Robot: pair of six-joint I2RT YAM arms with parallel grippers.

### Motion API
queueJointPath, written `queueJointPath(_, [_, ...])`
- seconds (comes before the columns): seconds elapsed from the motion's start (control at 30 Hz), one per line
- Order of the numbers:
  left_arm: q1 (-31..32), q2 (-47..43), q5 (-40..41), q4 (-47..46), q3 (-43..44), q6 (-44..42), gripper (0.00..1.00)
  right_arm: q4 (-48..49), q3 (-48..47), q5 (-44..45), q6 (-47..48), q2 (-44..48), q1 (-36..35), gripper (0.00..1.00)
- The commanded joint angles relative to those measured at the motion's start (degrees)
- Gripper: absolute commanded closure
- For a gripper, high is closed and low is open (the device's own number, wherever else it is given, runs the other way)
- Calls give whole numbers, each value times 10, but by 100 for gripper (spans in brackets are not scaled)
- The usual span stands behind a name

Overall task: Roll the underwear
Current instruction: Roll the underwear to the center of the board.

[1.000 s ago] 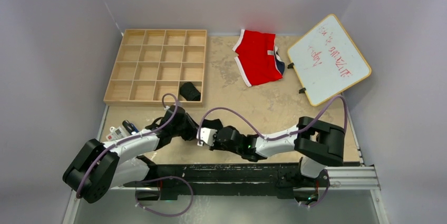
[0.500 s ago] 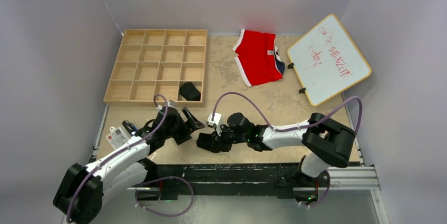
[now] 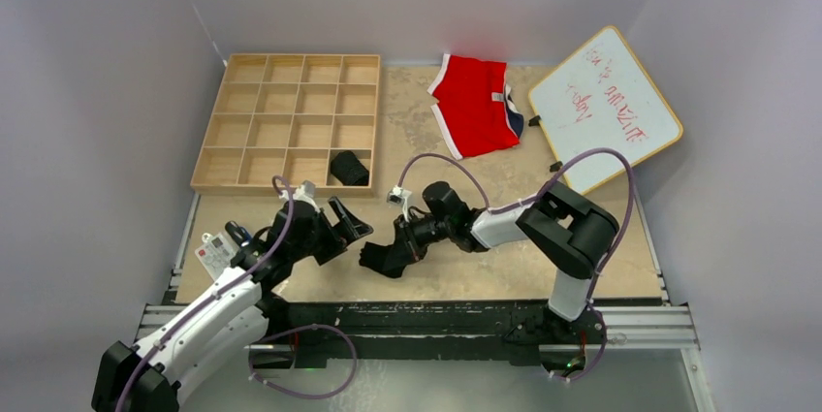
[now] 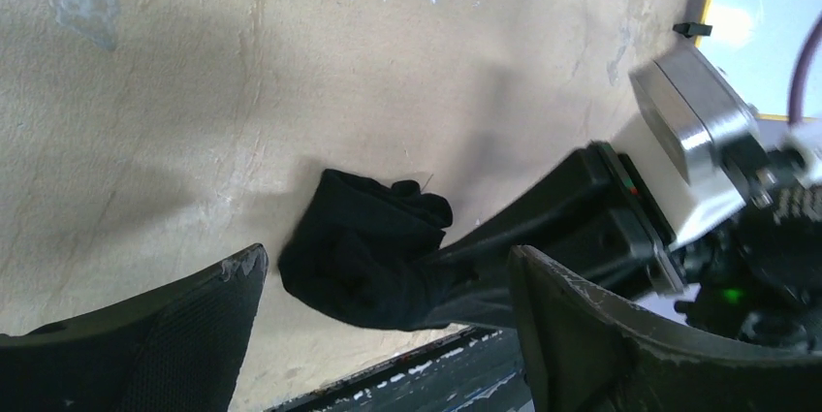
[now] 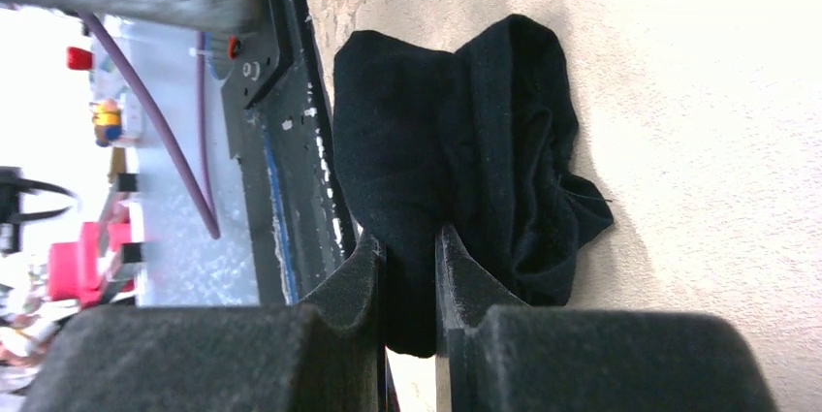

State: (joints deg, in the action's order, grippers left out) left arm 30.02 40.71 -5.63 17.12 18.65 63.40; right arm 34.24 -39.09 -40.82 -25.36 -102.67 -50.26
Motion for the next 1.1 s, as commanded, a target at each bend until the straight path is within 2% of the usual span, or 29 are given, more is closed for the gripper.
queueJointPath(0.0, [-3, -28, -20, 27, 0, -13, 9, -65, 7, -1, -47, -58, 20, 98])
queueJointPath(0.13, [-3, -36, -41, 31, -13, 7, 13, -35, 13, -17, -83, -92, 34, 98])
queueJointPath(0.33, [-4, -44, -84, -22, -53, 21, 22, 20, 21, -44, -131, -143, 49, 97])
queueJointPath(0.5, [-2, -25, -103, -48, -69, 21, 24, 36, 27, -38, -151, -157, 58, 95])
queueJointPath(0.67, [-1, -10, -116, -122, -121, 70, 27, 34, 25, -26, -163, -172, 60, 93])
queueJointPath(0.93, [13, 71, -64, -192, -152, 98, 31, 46, 26, -24, -179, -192, 67, 83])
queueJointPath(1.07, [16, 120, -34, -199, -148, 90, 37, 48, 31, -13, -177, -174, 68, 73])
